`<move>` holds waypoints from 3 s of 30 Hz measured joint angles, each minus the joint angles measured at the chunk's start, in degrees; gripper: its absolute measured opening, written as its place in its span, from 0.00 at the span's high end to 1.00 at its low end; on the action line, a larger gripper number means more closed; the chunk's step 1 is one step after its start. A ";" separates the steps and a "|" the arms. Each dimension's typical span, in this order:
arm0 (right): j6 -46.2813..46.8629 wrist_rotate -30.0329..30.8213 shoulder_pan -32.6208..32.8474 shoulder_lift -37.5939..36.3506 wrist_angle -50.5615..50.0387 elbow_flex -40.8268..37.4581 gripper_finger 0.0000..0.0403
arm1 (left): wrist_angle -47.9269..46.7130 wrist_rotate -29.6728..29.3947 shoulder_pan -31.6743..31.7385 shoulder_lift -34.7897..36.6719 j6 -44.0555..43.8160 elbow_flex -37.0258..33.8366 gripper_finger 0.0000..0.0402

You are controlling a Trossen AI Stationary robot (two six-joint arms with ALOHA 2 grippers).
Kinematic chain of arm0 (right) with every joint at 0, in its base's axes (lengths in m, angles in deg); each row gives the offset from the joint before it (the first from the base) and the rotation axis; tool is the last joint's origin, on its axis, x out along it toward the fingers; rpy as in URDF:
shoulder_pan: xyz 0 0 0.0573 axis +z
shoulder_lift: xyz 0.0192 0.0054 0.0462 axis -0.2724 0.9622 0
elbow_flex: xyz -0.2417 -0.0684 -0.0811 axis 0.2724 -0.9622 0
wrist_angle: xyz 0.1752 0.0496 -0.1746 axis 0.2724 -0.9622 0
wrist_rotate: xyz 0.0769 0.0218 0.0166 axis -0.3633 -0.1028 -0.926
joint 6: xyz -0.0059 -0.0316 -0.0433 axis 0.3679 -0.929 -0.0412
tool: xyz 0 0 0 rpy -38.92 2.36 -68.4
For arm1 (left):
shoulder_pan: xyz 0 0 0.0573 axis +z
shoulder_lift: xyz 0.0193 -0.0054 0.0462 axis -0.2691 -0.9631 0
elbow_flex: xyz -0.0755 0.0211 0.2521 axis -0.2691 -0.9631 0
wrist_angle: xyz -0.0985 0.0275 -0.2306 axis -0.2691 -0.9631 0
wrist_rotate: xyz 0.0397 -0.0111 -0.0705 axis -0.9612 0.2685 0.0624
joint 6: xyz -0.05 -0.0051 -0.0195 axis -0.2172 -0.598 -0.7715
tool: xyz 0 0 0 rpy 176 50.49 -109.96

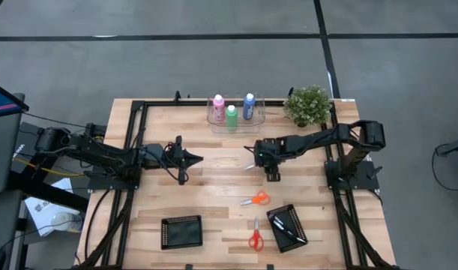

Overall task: Pick & Place Paint Supplies
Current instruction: Put the pink scissors into the left black bin

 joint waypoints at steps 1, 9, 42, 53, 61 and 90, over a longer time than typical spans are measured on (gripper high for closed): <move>-0.01 -0.06 0.00 0.06 -0.19 0.01 0.56 | 0.00 -0.01 0.24 0.00 0.00 0.00 1.00; 0.02 -2.66 1.31 0.16 -0.95 -0.08 0.87 | 0.00 0.02 1.18 0.02 0.00 0.00 1.00; 5.16 9.14 15.05 -7.96 11.61 -0.57 1.00 | -0.13 0.04 1.18 0.02 -0.02 0.00 1.00; 8.57 4.91 15.58 -10.81 13.44 0.34 1.00 | -0.15 0.05 1.18 0.02 -0.04 0.00 1.00; 11.63 -3.10 9.40 -7.00 7.98 1.14 0.92 | -0.15 1.07 1.18 0.02 -0.04 0.00 1.00; 6.80 -10.50 5.97 6.03 7.10 4.88 0.93 | -0.46 1.15 1.18 0.01 -0.02 0.00 1.00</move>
